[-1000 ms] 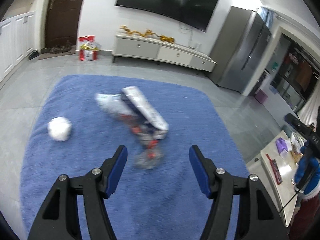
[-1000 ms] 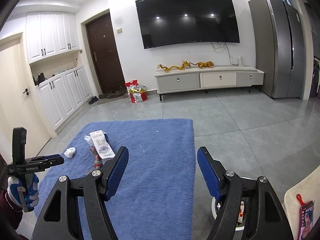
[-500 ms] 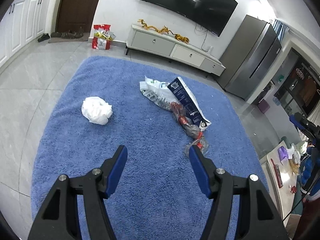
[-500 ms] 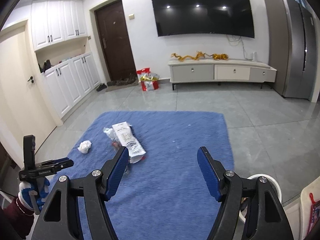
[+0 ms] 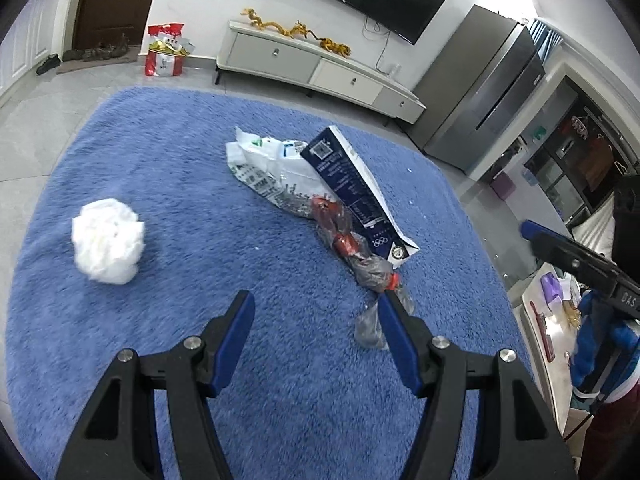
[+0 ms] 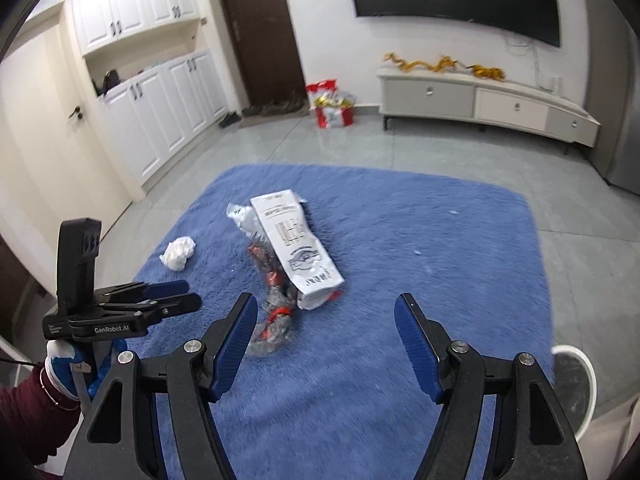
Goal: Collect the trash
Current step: 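Grasp the clear red-tied bag with the left gripper while the right grasps the white carton, then carry the clear bag and white carton to the bin and release both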
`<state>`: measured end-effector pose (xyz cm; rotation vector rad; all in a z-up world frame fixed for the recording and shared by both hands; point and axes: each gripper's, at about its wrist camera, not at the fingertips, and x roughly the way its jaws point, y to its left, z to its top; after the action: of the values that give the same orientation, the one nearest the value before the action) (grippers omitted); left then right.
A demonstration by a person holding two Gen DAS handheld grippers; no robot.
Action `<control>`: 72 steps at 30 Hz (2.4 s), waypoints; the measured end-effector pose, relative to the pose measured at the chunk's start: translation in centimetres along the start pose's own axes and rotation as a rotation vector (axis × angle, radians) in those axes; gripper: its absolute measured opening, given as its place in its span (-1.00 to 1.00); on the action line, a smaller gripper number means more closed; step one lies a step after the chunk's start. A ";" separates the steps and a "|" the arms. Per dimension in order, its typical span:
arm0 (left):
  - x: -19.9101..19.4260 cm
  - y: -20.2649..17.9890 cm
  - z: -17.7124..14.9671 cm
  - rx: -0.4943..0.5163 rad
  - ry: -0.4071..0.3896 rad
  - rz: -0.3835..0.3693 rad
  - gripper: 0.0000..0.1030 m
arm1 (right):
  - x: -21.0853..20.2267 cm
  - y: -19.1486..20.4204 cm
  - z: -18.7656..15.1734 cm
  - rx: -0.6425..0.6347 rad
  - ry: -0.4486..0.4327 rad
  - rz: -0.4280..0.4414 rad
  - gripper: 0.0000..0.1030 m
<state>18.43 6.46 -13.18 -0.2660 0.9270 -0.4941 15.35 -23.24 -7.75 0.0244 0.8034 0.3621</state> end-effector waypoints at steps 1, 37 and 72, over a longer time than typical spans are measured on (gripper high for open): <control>0.3 0.0 0.1 0.003 0.002 -0.003 0.21 | 1.1 0.4 0.5 -0.018 0.014 0.012 0.37; 10.0 -2.4 5.3 -0.033 0.104 0.001 -0.26 | 8.8 -6.8 1.3 0.019 0.030 0.177 -0.15; 12.0 -29.6 4.9 0.250 0.147 -0.117 -0.78 | -13.0 -25.5 -18.3 0.527 -0.231 -0.093 -0.15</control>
<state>19.79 -25.05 -6.12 -0.0577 0.9854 -0.7389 1.99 -53.52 -15.38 0.5112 0.6495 0.0492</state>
